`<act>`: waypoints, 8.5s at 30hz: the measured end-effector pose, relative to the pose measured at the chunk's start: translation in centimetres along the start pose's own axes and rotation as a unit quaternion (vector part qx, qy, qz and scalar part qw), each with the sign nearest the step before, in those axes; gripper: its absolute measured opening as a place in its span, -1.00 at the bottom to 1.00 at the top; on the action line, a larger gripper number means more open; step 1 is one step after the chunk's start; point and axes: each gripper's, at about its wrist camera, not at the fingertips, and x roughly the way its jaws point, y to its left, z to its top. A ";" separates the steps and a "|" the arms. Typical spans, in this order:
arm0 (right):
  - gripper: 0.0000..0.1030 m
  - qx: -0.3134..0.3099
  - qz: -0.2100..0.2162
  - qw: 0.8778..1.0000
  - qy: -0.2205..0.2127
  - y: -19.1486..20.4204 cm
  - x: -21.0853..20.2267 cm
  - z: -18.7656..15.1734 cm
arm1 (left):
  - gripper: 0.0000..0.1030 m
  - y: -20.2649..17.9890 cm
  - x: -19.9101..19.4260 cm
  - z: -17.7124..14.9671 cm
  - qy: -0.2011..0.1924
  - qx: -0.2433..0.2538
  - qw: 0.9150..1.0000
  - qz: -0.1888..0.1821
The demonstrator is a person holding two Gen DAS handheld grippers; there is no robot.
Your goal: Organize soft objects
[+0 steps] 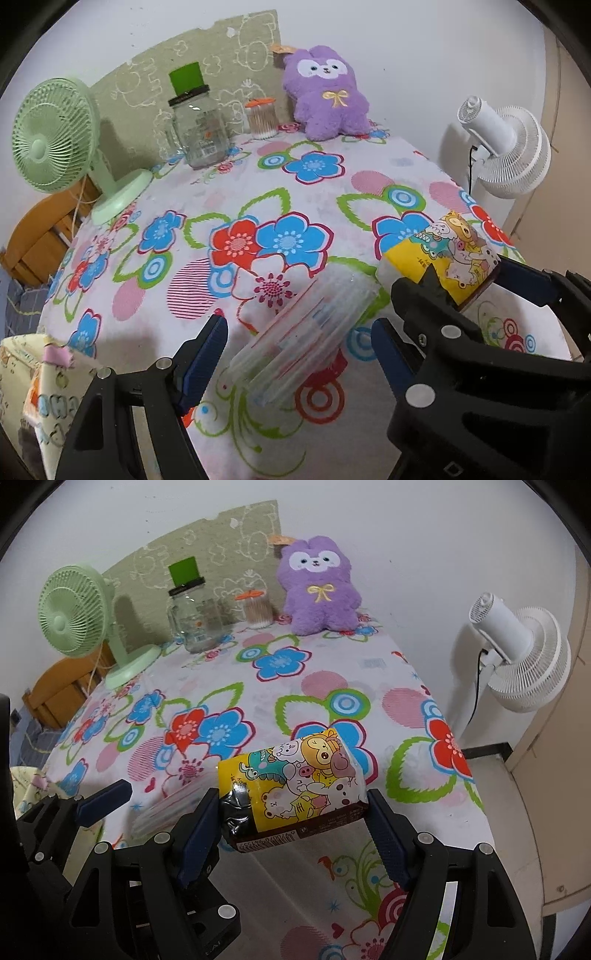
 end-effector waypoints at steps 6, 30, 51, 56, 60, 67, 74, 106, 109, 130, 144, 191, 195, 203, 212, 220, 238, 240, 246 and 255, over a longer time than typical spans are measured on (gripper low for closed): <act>0.54 0.003 -0.010 1.000 0.012 -0.3 1.1 -0.1 | 0.61 -0.2 1.3 0.0 0.013 0.007 1.000 -0.006; 0.54 0.002 -0.019 0.999 0.026 -0.5 1.8 -0.4 | -0.36 -0.6 1.6 -0.6 0.031 -0.013 0.998 -0.060; 0.54 0.006 -0.002 1.000 0.008 1.1 -3.1 -2.5 | -0.60 0.2 -3.5 -3.0 0.012 -0.028 0.998 -0.049; 0.54 0.000 -0.002 1.000 -0.005 2.0 -5.1 -2.9 | -0.60 0.5 -5.9 -3.6 -0.007 -0.027 0.999 -0.041; 0.54 -0.001 -0.003 1.000 -0.012 2.6 -6.5 -3.2 | -0.60 0.9 -7.3 -4.1 -0.014 -0.028 0.999 -0.045; 0.54 -0.007 -0.013 1.000 -0.017 3.5 -8.6 -3.8 | -0.60 1.3 -9.3 -4.7 -0.025 -0.026 0.998 -0.042; 0.54 -0.011 -0.018 0.999 -0.034 4.3 -10.9 -4.3 | -0.60 1.7 -11.2 -5.3 -0.037 -0.026 0.998 -0.043; 0.54 -0.054 0.016 0.994 -0.097 11.2 -19.0 -4.9 | -0.59 7.2 -20.2 -7.9 -0.111 -0.059 0.992 -0.025; 0.54 -0.058 0.021 0.993 -0.102 11.9 -19.3 -4.6 | -0.59 7.7 -20.6 -7.8 -0.117 -0.061 0.991 -0.022; 0.54 -0.096 0.070 0.986 -0.115 17.8 -17.5 -2.8 | -0.58 13.8 -19.8 -7.6 -0.125 -0.089 0.988 0.006; 0.54 -0.121 0.088 0.985 -0.088 21.6 -14.0 -2.5 | -0.56 17.8 -16.7 -8.3 -0.097 -0.112 0.989 0.025; 0.76 -0.183 0.142 0.972 -0.027 27.6 -9.1 -4.9 | 0.76 22.7 -13.9 -12.1 -0.046 -0.146 0.986 0.061; 0.92 -0.181 0.143 0.972 -0.045 27.4 -9.9 -4.9 | 0.81 22.5 -14.7 -12.2 -0.055 -0.147 0.986 0.063; 0.94 -0.174 0.132 0.974 -0.060 26.3 -11.4 -4.9 | 0.81 21.4 -15.6 -11.9 -0.063 -0.143 0.986 0.058; 0.95 -0.152 0.113 0.980 -0.068 23.6 -12.8 -4.8 | 0.82 19.0 -16.6 -11.2 -0.079 -0.127 0.988 0.048; 0.95 -0.121 0.088 0.986 -0.077 20.1 -14.4 -4.8 | 0.82 16.4 -17.4 -10.3 -0.092 -0.116 0.988 0.038; 0.95 -0.070 0.037 0.989 -0.122 12.9 -19.1 -4.8 | 0.82 11.4 -20.6 -8.7 -0.118 -0.091 0.988 0.030; 0.95 -0.067 0.027 0.989 -0.131 12.3 -19.8 -4.8 | 0.82 10.9 -21.1 -8.6 -0.123 -0.087 0.988 0.031; 0.95 -0.059 0.012 0.987 -0.149 10.7 -22.0 -5.1 | 0.85 9.9 -22.8 -8.6 -0.137 -0.081 0.987 0.028; 0.94 -0.044 -0.006 0.985 -0.170 8.8 -25.1 -5.9 | 0.86 10.2 -25.1 -9.1 -0.154 -0.093 0.983 0.040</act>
